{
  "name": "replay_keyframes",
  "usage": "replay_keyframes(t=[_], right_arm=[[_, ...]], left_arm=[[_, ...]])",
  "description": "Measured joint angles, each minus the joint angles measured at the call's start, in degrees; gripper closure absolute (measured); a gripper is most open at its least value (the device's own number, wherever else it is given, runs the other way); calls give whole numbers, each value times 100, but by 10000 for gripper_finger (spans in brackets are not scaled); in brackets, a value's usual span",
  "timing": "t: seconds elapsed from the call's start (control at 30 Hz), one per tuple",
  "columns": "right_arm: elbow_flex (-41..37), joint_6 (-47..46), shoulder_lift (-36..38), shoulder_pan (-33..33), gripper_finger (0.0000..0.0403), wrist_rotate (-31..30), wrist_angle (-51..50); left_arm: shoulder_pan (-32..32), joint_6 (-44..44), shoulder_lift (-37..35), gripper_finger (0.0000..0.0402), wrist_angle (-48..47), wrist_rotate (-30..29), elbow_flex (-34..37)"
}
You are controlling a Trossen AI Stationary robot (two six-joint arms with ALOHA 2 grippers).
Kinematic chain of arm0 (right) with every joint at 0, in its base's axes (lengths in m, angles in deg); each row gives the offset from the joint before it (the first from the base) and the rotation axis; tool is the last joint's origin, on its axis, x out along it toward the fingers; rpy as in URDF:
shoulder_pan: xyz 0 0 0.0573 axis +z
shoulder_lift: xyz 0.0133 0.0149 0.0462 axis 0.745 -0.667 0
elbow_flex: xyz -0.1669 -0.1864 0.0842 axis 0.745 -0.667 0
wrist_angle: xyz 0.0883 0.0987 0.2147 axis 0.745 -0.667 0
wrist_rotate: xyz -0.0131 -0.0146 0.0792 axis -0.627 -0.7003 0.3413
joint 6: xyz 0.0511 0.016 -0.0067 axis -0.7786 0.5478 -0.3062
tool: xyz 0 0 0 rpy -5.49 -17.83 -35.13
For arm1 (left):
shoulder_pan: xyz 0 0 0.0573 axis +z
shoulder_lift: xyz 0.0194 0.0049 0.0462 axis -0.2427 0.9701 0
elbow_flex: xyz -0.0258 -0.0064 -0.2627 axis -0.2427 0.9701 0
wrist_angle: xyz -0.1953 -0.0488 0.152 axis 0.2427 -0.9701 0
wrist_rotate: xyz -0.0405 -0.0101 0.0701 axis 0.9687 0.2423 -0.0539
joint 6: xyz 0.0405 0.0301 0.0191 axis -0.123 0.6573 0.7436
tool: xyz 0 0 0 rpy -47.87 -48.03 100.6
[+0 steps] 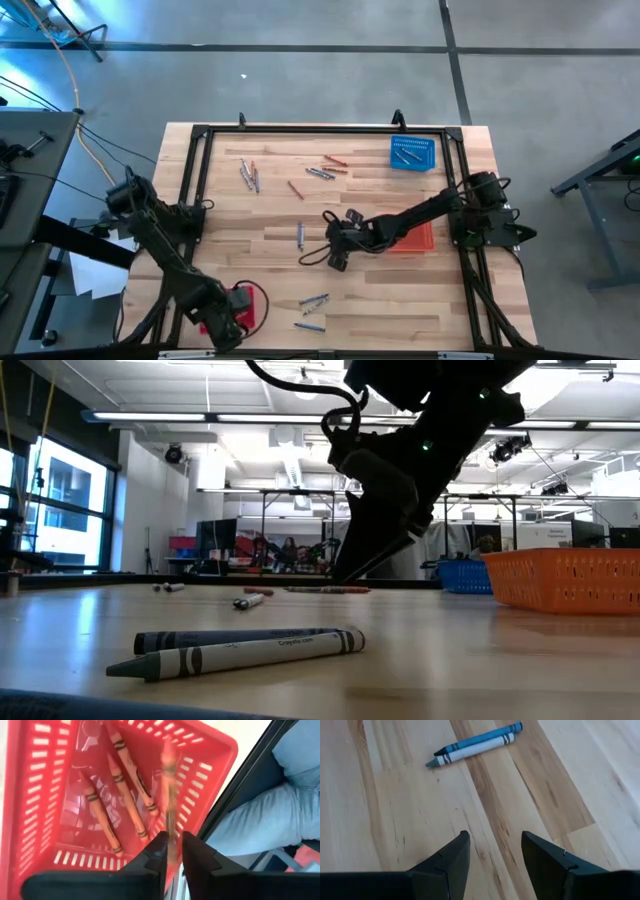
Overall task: Sort crayons
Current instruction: Put the orange crayon into the red bin, then put the gray crayon into the blue bin
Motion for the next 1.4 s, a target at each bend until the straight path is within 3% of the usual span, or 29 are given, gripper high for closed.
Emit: replay_keyframes(t=[0.3,0.47,0.6,0.8,1.07,1.17,1.4], right_arm=[[0,15,0,-33,231,153,-3],[0,2,0,-33,231,153,-3],[0,13,9,-33,231,153,-63],[0,-44,313,-33,231,99,-555],[2,-666,1506,300,231,-899,-1865],[2,-925,1865,558,231,-1264,-2146],[2,-1164,2149,1104,231,-1834,-2331]], left_arm=[[25,395,-2,316,-2,46,0],[51,1056,-180,318,-71,-32,0],[53,877,-602,329,-351,-250,0],[144,873,-1330,347,-434,-1622,0],[904,1785,-1429,351,-735,-4498,-7],[1413,2468,-1265,344,-840,-4781,-4],[2663,4564,-679,319,-565,-4703,-4]])
